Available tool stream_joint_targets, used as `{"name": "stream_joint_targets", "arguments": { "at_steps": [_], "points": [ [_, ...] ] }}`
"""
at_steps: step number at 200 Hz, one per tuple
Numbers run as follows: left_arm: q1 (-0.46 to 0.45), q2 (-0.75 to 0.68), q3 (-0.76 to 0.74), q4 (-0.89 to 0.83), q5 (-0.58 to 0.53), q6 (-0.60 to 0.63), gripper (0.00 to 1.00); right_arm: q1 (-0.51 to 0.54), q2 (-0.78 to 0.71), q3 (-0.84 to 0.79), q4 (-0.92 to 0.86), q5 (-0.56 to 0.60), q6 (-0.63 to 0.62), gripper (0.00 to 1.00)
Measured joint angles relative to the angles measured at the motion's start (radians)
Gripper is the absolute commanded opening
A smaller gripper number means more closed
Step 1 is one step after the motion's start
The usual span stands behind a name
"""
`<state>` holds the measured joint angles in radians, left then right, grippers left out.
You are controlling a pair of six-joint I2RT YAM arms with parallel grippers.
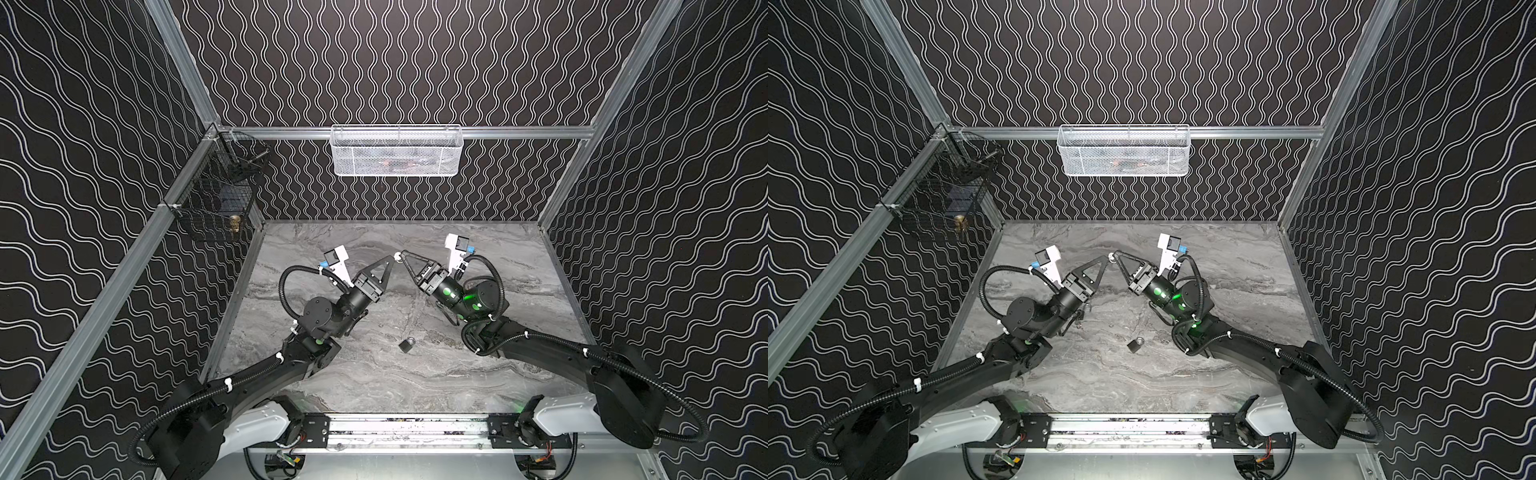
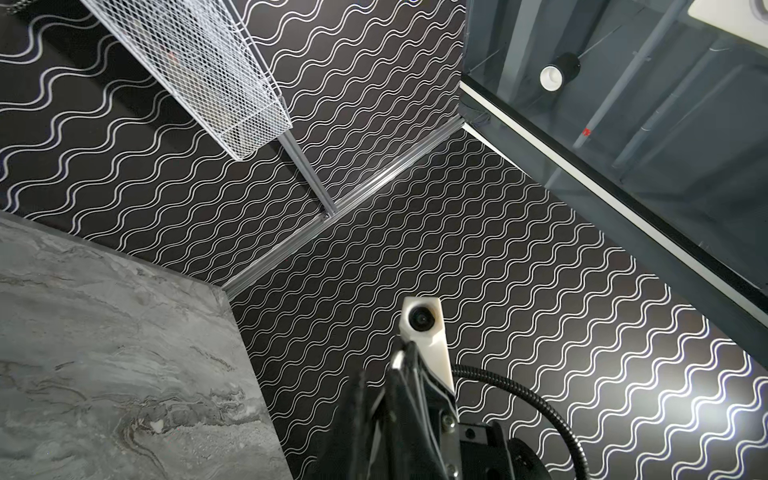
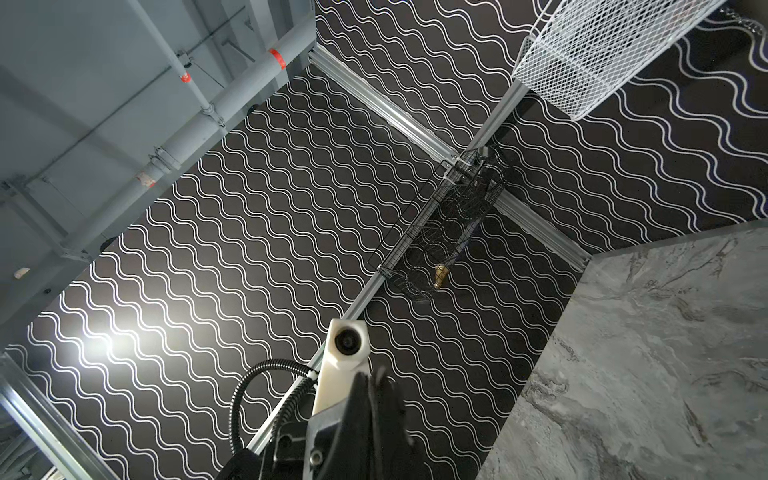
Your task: Unlock with the key
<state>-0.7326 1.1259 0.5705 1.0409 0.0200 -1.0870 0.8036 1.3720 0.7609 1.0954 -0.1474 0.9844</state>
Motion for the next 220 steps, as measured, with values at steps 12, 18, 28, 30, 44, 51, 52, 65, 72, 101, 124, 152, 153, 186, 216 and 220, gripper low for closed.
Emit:
{"name": "stream_joint_targets", "arguments": {
  "at_steps": [12,18,28,30,44,51,52,65,72,101,124,152,153,186,216,220],
  "points": [
    [0.000,0.003,0.000,0.005,0.006,0.008,0.08,0.000,-0.002,-0.006,0.005,0.005,0.003,0.00],
    [0.000,0.003,0.000,0.009,0.010,0.015,0.07,0.000,-0.002,-0.007,0.006,0.006,0.003,0.00],
    [0.000,0.005,0.000,0.023,0.014,0.018,0.01,0.000,-0.002,-0.008,0.008,0.007,0.009,0.00],
    [0.000,0.006,0.000,0.026,0.016,0.018,0.00,0.000,-0.002,-0.008,0.009,0.007,0.012,0.00],
    [0.000,0.007,0.000,0.039,0.019,0.022,0.00,0.000,-0.002,-0.008,0.010,0.008,0.018,0.00],
    [0.000,0.007,0.000,0.040,0.020,0.025,0.00,0.000,-0.003,-0.008,0.011,0.006,0.020,0.00],
    [0.000,0.007,0.000,0.040,0.020,0.025,0.00,0.000,-0.003,-0.008,0.011,0.006,0.020,0.00],
    [0.000,0.006,0.000,0.040,0.022,0.029,0.00,0.001,-0.006,-0.008,0.012,0.006,0.021,0.00],
    [0.000,0.004,-0.001,0.041,0.026,0.035,0.00,0.001,-0.008,-0.009,0.011,0.006,0.021,0.00],
    [0.013,-0.020,0.002,0.011,0.050,0.050,0.00,0.000,-0.018,-0.009,0.001,-0.004,0.017,0.23],
    [0.056,-0.069,0.039,-0.116,0.103,0.084,0.00,-0.024,-0.055,-0.011,-0.063,-0.032,-0.018,0.39],
    [0.119,-0.114,0.165,-0.423,0.198,0.214,0.00,-0.105,-0.109,-0.004,-0.192,-0.137,-0.062,0.54],
    [0.119,-0.114,0.170,-0.433,0.200,0.220,0.00,-0.110,-0.110,-0.003,-0.200,-0.145,-0.064,0.54],
    [0.133,-0.033,0.390,-0.860,0.315,0.473,0.00,-0.210,-0.149,0.021,-0.416,-0.335,-0.137,0.63],
    [0.136,0.040,0.483,-1.097,0.392,0.638,0.00,-0.245,-0.167,0.055,-0.582,-0.488,-0.261,0.62],
    [0.137,0.045,0.489,-1.119,0.399,0.654,0.00,-0.251,-0.168,0.056,-0.594,-0.505,-0.272,0.61]
  ]
}}
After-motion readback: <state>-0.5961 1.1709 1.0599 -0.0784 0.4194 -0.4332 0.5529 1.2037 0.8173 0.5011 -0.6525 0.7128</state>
